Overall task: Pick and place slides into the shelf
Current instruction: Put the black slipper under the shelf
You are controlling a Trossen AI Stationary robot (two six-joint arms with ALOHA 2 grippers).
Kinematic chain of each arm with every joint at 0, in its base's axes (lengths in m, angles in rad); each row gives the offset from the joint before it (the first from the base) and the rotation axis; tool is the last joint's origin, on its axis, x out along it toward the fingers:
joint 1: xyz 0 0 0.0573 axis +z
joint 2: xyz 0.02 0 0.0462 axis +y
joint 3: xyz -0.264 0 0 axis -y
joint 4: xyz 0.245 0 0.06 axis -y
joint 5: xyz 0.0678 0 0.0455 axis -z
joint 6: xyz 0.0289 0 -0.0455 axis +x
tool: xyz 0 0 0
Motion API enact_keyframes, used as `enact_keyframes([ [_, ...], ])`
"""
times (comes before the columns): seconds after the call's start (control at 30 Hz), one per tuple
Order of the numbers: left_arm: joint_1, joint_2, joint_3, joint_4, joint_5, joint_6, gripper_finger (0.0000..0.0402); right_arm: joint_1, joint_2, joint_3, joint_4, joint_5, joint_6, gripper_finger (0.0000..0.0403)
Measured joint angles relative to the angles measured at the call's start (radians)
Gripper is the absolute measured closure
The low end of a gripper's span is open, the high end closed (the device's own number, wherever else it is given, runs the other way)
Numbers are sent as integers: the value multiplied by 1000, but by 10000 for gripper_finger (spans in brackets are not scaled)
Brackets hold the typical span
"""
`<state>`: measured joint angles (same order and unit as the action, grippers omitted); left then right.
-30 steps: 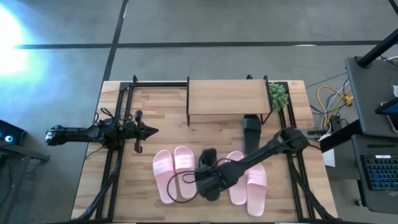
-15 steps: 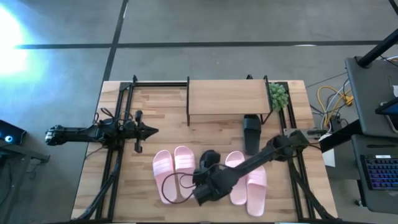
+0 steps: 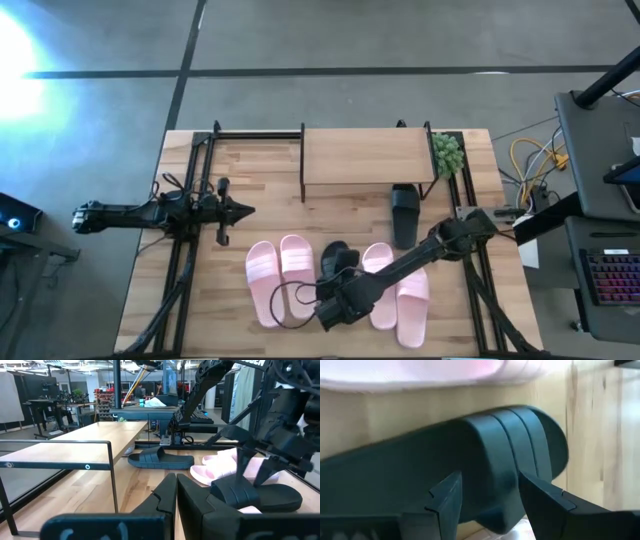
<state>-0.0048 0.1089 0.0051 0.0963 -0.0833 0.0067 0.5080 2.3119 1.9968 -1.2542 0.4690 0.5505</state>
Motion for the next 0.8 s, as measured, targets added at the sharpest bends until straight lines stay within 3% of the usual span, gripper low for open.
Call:
enact_keyframes([
  [0.1, 0, 0, 0, 0, 0, 0, 402, -10, 0, -21, 2, 57, 0, 218],
  [0.27, 0, 0, 0, 0, 0, 0, 402, -39, 0, -51, 5, 60, 23, 243],
  [0.57, 0, 0, 0, 0, 0, 0, 402, -72, -2, -35, -29, 13, 26, 383],
  [0.8, 0, 0, 0, 0, 0, 0, 402, -68, -19, 87, -252, 211, -1, 390],
])
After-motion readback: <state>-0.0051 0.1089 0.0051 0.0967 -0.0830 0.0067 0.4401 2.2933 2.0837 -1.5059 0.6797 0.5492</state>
